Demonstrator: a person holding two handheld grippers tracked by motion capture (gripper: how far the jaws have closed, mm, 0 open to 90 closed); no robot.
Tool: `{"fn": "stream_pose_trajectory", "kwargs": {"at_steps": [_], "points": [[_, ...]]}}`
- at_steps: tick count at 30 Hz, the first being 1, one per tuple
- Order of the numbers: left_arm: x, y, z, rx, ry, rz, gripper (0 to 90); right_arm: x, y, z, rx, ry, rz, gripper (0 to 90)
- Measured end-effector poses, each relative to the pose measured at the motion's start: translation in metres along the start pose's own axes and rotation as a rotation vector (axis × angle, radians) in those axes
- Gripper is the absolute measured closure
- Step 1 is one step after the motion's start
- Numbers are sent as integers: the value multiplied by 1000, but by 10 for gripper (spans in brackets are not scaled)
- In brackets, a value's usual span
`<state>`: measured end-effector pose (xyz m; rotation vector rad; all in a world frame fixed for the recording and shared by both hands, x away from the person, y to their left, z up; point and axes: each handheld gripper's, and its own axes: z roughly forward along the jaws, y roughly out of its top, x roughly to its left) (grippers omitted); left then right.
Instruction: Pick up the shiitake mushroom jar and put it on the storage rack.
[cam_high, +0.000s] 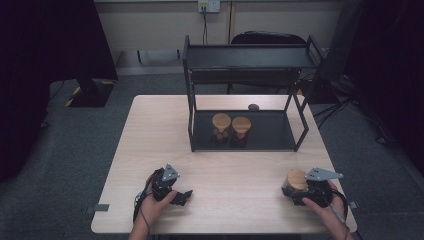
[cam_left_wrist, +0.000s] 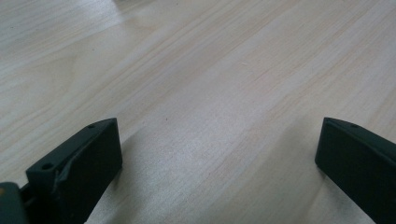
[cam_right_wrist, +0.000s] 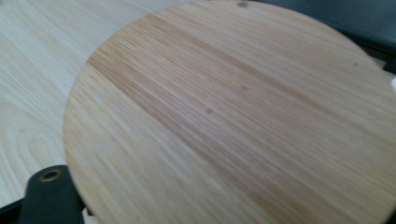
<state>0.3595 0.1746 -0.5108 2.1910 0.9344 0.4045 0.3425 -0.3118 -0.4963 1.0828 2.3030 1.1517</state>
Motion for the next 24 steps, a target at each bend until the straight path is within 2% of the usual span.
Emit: {"fn": "stream_pose_trajectory", "kwargs": {"at_steps": [6, 24], "points": [[0, 0, 0, 0, 0, 0, 2, 1, 1, 1, -14, 4, -22, 250], [0, 0, 0, 0, 0, 0, 2, 1, 7, 4, 0, 7, -38, 255]]}}
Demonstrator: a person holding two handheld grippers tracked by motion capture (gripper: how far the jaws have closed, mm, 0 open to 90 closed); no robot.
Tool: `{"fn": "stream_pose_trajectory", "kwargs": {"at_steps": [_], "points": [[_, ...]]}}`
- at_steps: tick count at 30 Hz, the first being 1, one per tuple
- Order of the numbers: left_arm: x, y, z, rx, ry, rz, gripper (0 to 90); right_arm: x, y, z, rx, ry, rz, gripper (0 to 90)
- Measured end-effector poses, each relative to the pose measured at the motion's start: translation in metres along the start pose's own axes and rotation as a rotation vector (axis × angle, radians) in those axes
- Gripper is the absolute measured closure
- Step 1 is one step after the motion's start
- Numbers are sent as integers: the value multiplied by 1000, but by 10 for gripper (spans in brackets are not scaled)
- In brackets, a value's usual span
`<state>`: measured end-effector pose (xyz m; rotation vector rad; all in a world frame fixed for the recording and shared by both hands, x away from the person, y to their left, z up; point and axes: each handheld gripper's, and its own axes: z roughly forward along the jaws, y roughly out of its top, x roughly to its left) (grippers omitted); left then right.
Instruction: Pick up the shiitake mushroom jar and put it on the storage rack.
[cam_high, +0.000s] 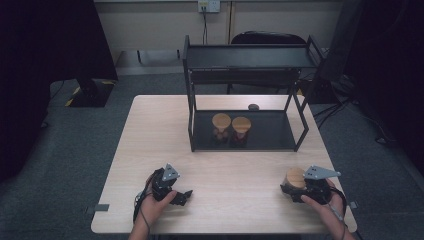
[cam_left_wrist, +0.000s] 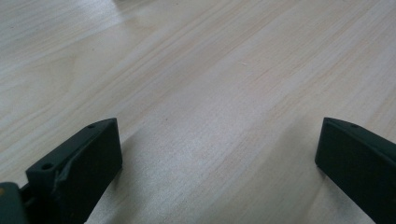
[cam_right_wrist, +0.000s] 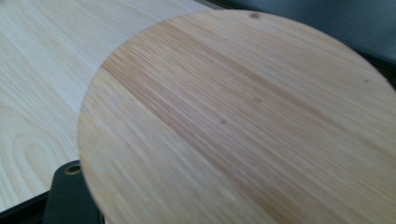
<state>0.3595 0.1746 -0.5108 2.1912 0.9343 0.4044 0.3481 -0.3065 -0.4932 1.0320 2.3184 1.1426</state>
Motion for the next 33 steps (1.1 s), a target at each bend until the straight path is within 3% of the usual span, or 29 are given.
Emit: {"fn": "stream_pose_trajectory", "kwargs": {"at_steps": [33], "points": [[0, 0, 0, 0, 0, 0, 2, -4, 33, 18, 15, 37, -5, 255]]}}
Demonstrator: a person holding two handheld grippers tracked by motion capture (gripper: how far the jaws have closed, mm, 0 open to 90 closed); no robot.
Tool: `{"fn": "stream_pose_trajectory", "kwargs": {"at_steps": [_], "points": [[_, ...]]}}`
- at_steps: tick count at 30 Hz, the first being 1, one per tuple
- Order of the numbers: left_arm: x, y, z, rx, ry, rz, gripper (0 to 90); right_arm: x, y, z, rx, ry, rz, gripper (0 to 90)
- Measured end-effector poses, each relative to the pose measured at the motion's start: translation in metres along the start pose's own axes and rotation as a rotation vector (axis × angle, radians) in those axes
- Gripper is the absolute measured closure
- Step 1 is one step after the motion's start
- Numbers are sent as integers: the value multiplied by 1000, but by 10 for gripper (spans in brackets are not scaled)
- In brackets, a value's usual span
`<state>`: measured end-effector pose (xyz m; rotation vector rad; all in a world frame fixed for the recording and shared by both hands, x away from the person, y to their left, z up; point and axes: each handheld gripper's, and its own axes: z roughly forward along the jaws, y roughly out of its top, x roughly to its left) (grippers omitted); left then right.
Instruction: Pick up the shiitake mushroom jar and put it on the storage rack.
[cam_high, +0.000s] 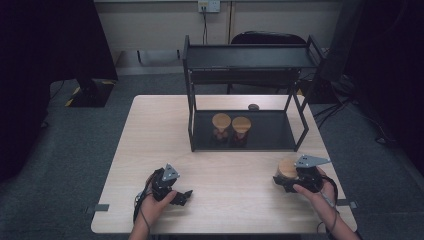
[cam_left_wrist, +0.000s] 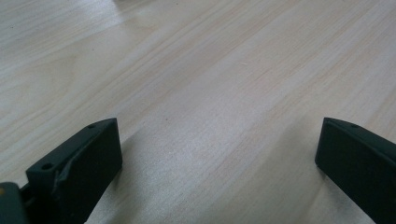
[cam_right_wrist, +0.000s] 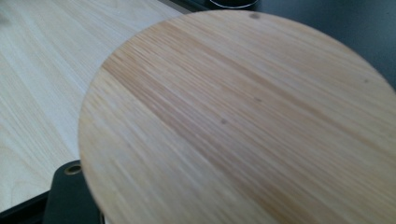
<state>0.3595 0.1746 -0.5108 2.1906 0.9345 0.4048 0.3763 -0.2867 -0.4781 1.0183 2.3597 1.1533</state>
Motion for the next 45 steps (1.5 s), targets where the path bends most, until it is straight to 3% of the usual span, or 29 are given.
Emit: {"fn": "stream_pose_trajectory", "kwargs": {"at_steps": [23, 45], "points": [[0, 0, 0, 0, 0, 0, 2, -4, 16, 15, 8, 11, 6, 255], [0, 0, 0, 0, 0, 0, 2, -13, 35, 30, 14, -7, 7, 255]]}}
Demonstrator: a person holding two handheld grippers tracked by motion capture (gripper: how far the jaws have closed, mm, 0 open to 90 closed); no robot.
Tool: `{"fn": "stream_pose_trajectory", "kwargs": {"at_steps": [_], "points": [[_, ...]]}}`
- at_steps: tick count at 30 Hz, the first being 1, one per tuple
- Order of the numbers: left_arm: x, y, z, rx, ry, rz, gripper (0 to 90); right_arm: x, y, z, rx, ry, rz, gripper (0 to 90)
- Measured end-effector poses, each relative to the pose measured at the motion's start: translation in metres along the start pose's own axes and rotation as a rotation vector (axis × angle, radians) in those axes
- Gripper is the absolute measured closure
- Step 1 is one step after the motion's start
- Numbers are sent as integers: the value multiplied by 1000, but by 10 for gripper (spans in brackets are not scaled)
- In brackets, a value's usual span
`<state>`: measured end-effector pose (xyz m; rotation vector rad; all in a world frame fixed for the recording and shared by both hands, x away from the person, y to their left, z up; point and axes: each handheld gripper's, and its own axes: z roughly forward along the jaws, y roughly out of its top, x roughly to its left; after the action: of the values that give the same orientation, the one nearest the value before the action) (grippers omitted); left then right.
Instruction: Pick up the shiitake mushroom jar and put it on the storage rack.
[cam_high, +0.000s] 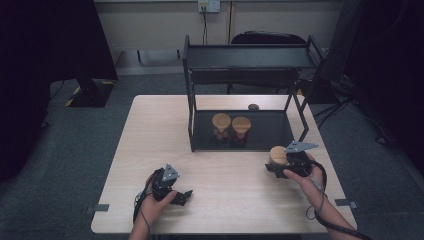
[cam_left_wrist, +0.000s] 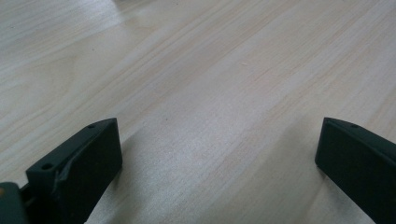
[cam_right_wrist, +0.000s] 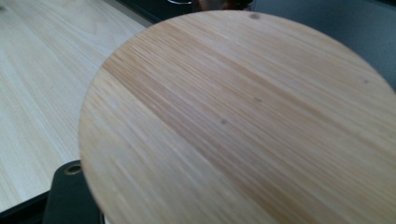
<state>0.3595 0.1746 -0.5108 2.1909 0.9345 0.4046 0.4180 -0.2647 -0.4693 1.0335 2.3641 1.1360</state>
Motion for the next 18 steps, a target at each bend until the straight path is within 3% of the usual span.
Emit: {"fn": "stream_pose_trajectory", "kwargs": {"at_steps": [18], "points": [[0, 0, 0, 0, 0, 0, 2, -5, 14, 11, 3, -8, 2, 255]]}}
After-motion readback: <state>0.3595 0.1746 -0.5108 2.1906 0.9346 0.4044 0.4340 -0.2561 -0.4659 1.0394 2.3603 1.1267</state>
